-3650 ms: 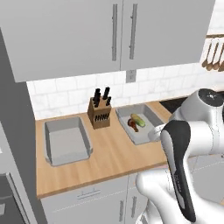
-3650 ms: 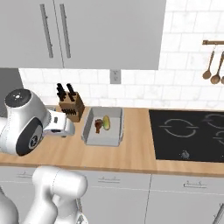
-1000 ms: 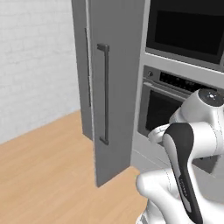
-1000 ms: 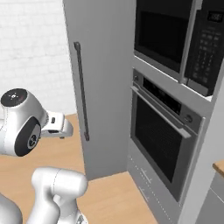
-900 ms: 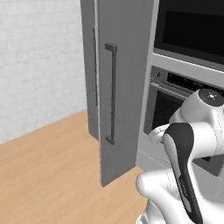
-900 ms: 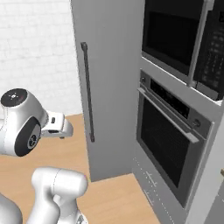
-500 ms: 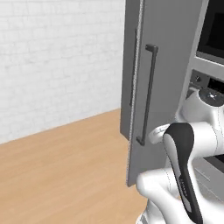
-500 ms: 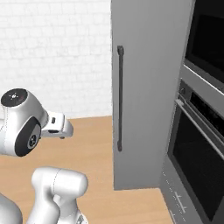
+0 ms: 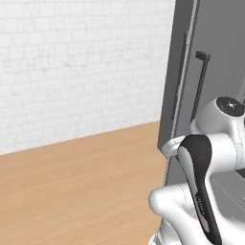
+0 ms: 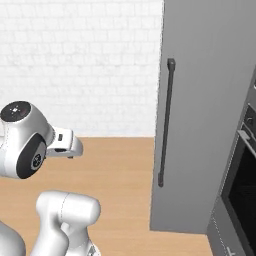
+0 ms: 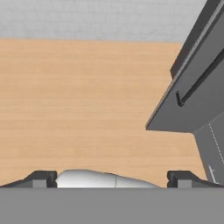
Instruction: Place one cucumber and one chicken drumstick in each tupperware on the nearby counter, to pack two identical lunches.
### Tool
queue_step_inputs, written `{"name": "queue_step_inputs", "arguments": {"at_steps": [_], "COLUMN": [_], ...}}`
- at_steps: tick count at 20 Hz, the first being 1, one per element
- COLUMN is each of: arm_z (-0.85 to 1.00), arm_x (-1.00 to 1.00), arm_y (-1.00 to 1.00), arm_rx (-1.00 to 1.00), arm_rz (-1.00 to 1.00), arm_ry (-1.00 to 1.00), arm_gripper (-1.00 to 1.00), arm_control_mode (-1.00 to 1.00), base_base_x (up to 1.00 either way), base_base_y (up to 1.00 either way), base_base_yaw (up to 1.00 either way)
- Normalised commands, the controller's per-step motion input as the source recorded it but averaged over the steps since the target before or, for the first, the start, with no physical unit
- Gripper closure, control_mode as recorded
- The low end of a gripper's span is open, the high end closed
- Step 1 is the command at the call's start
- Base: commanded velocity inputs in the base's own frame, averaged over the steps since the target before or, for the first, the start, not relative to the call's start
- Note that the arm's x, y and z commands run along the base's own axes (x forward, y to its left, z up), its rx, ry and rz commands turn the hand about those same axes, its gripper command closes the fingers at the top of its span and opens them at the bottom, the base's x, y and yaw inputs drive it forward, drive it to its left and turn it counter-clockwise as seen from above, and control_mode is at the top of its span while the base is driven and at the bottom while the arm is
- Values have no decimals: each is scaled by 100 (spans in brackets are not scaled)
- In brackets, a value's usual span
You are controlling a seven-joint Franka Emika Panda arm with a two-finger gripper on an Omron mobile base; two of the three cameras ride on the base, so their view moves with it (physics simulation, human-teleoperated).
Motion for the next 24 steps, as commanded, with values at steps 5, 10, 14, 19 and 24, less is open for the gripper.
{"name": "queue_step_inputs", "arguments": {"at_steps": [5, 10, 14, 19, 24], "arm_z": [0, 0, 0, 0, 0], "arm_x": [0, 0, 0, 0, 0], "arm_y": [0, 0, 0, 0, 0], "arm_rx": [0, 0, 0, 0, 0], "arm_rz": [0, 0, 0, 0, 0], "arm_ry": [0, 0, 0, 0, 0], "arm_gripper": [-100, -100, -100, -100, -100], "arm_control_mode": [100, 100, 100, 100, 100], "base_base_x": [100, 100, 100, 100, 88], "base_base_y": [97, 75, 54, 46, 7], "base_base_yaw": [0, 26, 40, 14, -40]}}
